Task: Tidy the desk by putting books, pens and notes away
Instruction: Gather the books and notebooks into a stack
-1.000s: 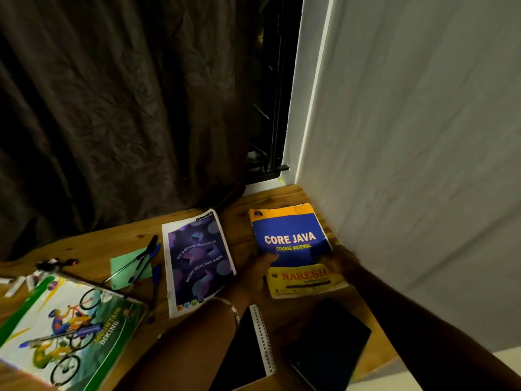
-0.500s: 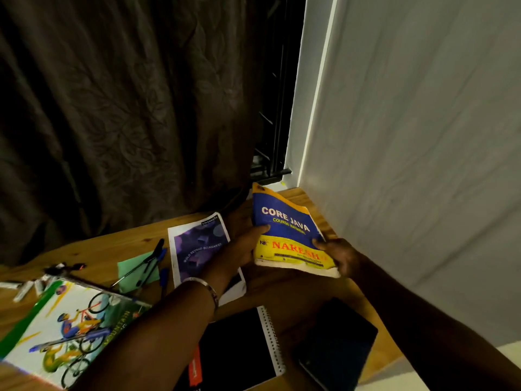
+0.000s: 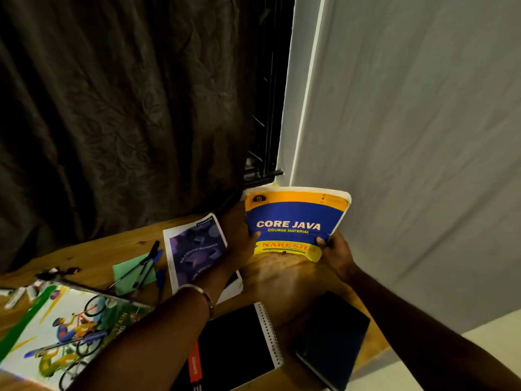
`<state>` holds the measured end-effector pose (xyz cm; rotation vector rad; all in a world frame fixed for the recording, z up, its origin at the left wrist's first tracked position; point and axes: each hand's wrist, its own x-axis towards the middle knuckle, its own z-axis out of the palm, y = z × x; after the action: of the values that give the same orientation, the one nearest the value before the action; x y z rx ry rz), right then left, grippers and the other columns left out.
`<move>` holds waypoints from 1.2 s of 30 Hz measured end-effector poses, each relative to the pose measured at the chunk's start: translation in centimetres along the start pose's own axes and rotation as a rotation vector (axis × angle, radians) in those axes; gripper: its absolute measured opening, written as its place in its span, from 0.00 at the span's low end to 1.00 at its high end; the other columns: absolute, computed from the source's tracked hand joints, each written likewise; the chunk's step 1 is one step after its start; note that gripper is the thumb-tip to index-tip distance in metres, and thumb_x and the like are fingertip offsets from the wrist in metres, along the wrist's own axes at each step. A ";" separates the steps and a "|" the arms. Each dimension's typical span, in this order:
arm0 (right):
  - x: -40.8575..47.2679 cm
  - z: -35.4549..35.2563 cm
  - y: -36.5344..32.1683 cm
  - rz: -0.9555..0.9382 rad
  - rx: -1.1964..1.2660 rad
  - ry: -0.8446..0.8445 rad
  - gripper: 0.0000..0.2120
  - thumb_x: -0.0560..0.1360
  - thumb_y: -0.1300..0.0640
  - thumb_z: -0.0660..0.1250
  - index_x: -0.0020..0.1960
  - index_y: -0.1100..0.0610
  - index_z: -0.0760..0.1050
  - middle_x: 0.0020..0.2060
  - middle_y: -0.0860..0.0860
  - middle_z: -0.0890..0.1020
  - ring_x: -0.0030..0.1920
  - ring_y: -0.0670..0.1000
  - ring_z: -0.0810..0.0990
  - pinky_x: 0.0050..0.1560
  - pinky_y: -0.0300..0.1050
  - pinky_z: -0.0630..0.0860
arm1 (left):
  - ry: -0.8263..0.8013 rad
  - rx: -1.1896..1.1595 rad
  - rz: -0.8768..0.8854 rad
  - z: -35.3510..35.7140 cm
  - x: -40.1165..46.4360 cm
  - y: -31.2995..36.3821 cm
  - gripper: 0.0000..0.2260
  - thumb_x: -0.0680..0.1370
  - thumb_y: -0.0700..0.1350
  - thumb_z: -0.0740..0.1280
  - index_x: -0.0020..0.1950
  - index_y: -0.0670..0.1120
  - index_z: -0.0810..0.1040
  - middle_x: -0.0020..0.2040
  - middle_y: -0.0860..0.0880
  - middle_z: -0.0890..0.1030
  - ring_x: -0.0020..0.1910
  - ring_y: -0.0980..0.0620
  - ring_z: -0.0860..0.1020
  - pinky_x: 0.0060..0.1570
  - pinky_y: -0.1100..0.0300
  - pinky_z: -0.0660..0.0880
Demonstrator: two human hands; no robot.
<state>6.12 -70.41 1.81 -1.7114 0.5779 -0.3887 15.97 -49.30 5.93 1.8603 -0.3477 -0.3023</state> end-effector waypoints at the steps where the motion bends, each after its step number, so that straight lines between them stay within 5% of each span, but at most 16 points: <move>1: -0.1 0.0 0.1 -0.008 0.003 0.006 0.16 0.77 0.63 0.66 0.64 0.58 0.70 0.58 0.55 0.80 0.54 0.52 0.80 0.57 0.52 0.78 | 0.011 -0.005 0.028 0.0 0.1 -0.1 0.28 0.73 0.38 0.66 0.70 0.32 0.61 0.64 0.36 0.71 0.60 0.46 0.73 0.60 0.65 0.66; 4: 0.0 0.0 -0.8 -0.057 -0.032 0.020 0.16 0.78 0.61 0.66 0.64 0.60 0.70 0.57 0.53 0.80 0.54 0.52 0.81 0.53 0.48 0.80 | 0.030 0.030 0.063 -0.3 0.7 0.5 0.23 0.74 0.33 0.67 0.68 0.33 0.67 0.65 0.38 0.72 0.62 0.45 0.71 0.59 0.65 0.63; 9: 2.9 0.5 -2.1 -0.026 -0.211 0.104 0.09 0.79 0.61 0.62 0.58 0.62 0.70 0.48 0.53 0.79 0.49 0.53 0.79 0.48 0.46 0.74 | 0.081 0.126 0.040 0.2 6.4 -3.7 0.33 0.67 0.56 0.64 0.68 0.41 0.69 0.65 0.42 0.75 0.64 0.42 0.73 0.64 0.46 0.70; 13: 4.4 1.4 -1.2 0.122 -0.311 0.063 0.06 0.79 0.59 0.61 0.54 0.59 0.74 0.51 0.59 0.81 0.48 0.55 0.79 0.49 0.47 0.74 | 0.053 0.124 -0.025 1.0 5.0 -2.4 0.27 0.73 0.41 0.67 0.70 0.37 0.67 0.68 0.38 0.71 0.68 0.39 0.69 0.69 0.50 0.65; 17: 3.6 1.7 1.0 0.125 -0.316 -0.030 0.11 0.78 0.58 0.63 0.59 0.59 0.75 0.53 0.57 0.80 0.49 0.51 0.79 0.51 0.45 0.71 | -0.020 0.036 -0.107 2.7 4.0 -7.1 0.29 0.74 0.42 0.67 0.72 0.35 0.63 0.71 0.37 0.68 0.70 0.38 0.67 0.69 0.45 0.65; 20: 3.3 1.9 0.8 0.213 -0.266 -0.185 0.13 0.76 0.43 0.65 0.54 0.50 0.74 0.54 0.55 0.77 0.40 0.43 0.80 0.46 0.45 0.74 | -0.077 0.025 -0.146 2.9 2.6 -6.6 0.22 0.78 0.32 0.64 0.71 0.37 0.65 0.68 0.41 0.70 0.67 0.44 0.69 0.63 0.56 0.70; 22: 3.5 1.8 0.6 0.255 -0.310 -0.197 0.09 0.79 0.58 0.62 0.59 0.58 0.74 0.58 0.60 0.77 0.48 0.51 0.80 0.52 0.49 0.77 | -0.130 -0.001 -0.177 2.8 2.2 -6.6 0.20 0.78 0.31 0.62 0.70 0.40 0.66 0.62 0.48 0.72 0.61 0.51 0.71 0.50 0.70 0.73; 25: 3.9 1.7 1.4 0.252 -0.245 -0.150 0.12 0.77 0.71 0.61 0.60 0.69 0.73 0.57 0.67 0.78 0.56 0.64 0.78 0.57 0.61 0.76 | -0.094 0.051 -0.177 2.4 2.5 -7.1 0.18 0.77 0.32 0.63 0.67 0.40 0.70 0.61 0.44 0.75 0.60 0.46 0.74 0.52 0.59 0.73; 32: 3.3 3.8 -0.3 0.195 -0.730 -0.109 0.15 0.75 0.61 0.66 0.61 0.61 0.76 0.57 0.60 0.81 0.56 0.60 0.79 0.53 0.49 0.74 | 0.010 0.415 -0.248 1.4 3.3 -9.4 0.10 0.77 0.45 0.63 0.55 0.44 0.79 0.54 0.43 0.81 0.53 0.43 0.79 0.52 0.53 0.76; 36: 2.3 7.1 -2.6 0.046 -0.869 -0.066 0.18 0.77 0.56 0.66 0.65 0.60 0.72 0.63 0.58 0.74 0.63 0.58 0.73 0.62 0.51 0.71 | 0.113 0.521 -0.217 -1.2 1.7 -8.1 0.13 0.81 0.45 0.57 0.54 0.40 0.78 0.53 0.43 0.80 0.54 0.44 0.79 0.56 0.53 0.75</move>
<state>12.38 -65.61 2.66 -2.5182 0.8018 -0.0277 18.69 -46.56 -1.46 2.4245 -0.1515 -0.2674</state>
